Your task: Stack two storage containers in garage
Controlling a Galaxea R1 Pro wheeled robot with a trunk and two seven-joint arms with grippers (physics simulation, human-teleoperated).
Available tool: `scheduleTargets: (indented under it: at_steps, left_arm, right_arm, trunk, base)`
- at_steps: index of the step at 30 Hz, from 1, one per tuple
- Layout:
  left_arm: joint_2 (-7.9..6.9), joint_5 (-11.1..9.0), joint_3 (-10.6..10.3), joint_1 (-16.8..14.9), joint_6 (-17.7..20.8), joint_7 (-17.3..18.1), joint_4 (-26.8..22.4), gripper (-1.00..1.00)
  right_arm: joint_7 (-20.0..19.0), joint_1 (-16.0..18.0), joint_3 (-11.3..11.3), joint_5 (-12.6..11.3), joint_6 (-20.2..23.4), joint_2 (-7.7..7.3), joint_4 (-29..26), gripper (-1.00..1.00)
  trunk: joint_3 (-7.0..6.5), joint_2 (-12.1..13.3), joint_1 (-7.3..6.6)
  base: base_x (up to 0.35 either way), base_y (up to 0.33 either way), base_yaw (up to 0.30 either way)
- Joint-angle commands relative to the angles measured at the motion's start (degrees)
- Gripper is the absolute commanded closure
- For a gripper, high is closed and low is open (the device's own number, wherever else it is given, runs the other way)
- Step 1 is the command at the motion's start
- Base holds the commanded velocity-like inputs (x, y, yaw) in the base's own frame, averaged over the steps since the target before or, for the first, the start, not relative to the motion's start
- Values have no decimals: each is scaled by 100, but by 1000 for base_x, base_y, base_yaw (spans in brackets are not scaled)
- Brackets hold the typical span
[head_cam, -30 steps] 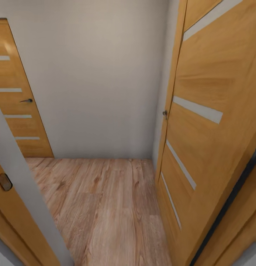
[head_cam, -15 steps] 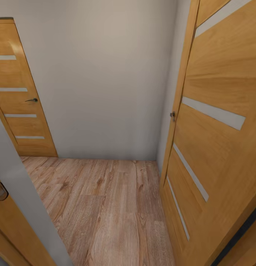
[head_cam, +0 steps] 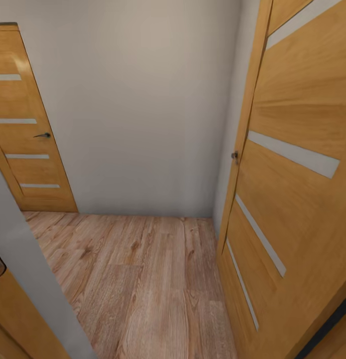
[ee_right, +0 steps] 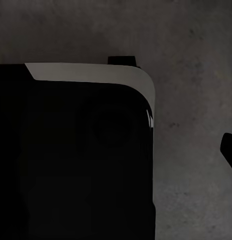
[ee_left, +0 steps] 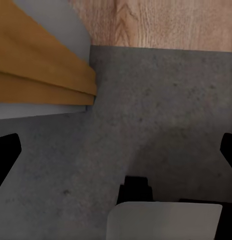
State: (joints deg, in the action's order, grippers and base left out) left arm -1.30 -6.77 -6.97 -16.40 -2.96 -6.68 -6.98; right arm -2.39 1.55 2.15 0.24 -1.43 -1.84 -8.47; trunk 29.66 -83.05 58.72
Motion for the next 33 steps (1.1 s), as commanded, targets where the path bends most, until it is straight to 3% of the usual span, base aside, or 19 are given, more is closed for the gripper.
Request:
scheduleTargets:
  at_steps: [1,33]
  left_arm:
    - [1,-60,-50,-3,-26,-18,4,-100]
    - [24,-61,-47,-3,-91,-18,4,-100]
  right_arm:
    - [-25,3,25,1,-15,-1,3,-100]
    - [-25,3,29,2,-15,8,3,-100]
  trunk:
    - [5,-3,0]
    - [5,-3,0]
  base:
    - [73,1,0]
    - [129,-1,0]
